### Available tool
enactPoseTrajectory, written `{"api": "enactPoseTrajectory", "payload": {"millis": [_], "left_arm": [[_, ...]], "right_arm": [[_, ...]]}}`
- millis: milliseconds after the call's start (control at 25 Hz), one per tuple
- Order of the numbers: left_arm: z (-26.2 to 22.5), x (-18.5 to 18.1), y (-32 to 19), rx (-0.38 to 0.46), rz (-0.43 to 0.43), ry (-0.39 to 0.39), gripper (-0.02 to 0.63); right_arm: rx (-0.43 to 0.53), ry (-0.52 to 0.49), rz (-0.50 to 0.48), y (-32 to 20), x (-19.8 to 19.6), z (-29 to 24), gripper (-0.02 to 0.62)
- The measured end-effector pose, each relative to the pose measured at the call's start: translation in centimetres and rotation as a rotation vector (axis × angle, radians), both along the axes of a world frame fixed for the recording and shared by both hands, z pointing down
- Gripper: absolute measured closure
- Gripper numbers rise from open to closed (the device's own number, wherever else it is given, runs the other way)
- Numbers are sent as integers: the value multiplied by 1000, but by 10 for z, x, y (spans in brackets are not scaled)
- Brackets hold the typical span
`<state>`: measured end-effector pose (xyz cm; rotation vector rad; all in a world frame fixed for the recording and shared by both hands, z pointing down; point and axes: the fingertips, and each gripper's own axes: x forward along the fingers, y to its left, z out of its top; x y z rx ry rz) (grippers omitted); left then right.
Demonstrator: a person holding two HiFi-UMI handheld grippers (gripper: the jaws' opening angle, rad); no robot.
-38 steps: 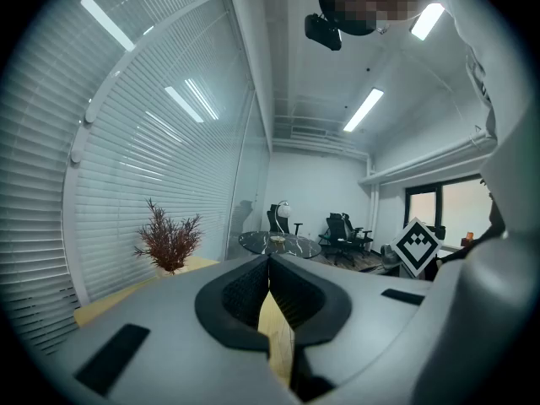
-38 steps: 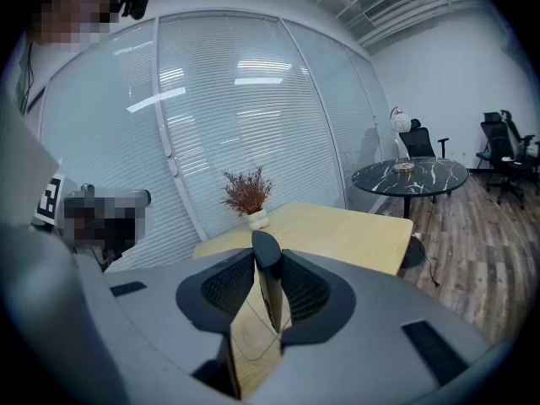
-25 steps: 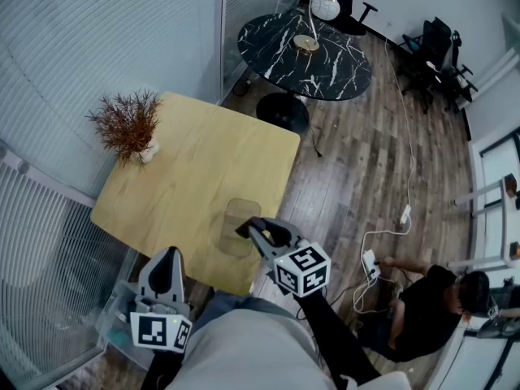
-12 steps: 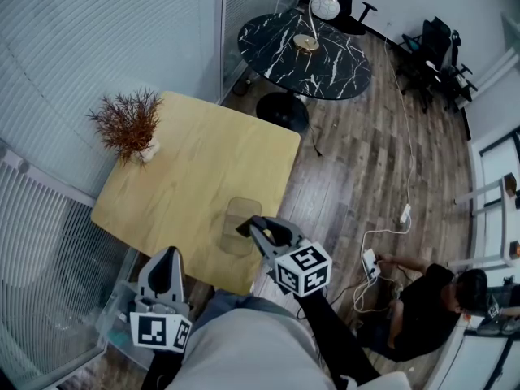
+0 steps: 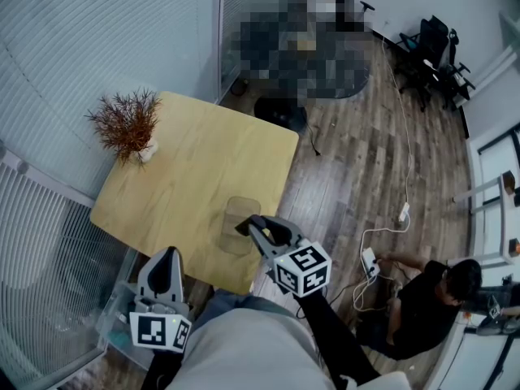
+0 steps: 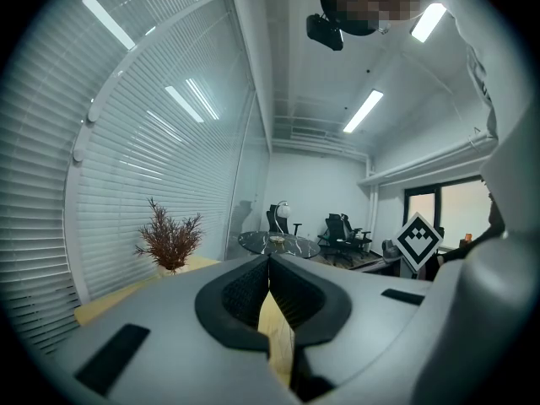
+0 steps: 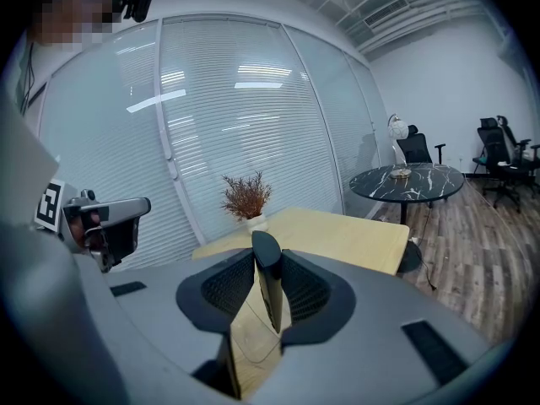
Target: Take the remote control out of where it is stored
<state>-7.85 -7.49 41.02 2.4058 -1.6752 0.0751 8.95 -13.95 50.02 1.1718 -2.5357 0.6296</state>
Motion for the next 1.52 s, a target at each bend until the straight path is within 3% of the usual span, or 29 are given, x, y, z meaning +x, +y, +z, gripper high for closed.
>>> {"api": "enactPoseTrajectory", "payload": {"millis": [1520], "left_arm": [[-4,1,4,4,-9,-9,598]], "right_arm": [[28,-16,0,0,4,-15,492]]}}
